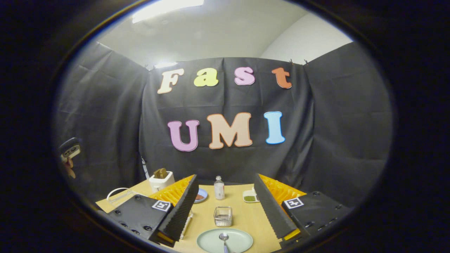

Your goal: Take the plate from the dish rack, then take the spoon from the basket and place it into the plate.

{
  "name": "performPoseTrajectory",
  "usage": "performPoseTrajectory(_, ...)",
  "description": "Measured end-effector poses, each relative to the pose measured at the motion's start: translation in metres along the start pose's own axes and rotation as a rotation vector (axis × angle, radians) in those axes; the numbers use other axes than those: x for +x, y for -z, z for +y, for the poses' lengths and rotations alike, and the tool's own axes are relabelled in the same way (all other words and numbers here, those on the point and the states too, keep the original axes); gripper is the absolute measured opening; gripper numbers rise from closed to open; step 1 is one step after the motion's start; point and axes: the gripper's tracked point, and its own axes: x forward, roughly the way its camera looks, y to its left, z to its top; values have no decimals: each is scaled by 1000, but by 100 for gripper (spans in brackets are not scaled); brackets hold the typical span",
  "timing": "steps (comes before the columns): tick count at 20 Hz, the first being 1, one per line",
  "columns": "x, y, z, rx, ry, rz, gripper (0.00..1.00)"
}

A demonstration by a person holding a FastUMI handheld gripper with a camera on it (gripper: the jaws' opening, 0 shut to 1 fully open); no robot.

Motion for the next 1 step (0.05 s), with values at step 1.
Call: performPoseTrajectory(1, 1, -1, 0, -1, 1, -3, 99)
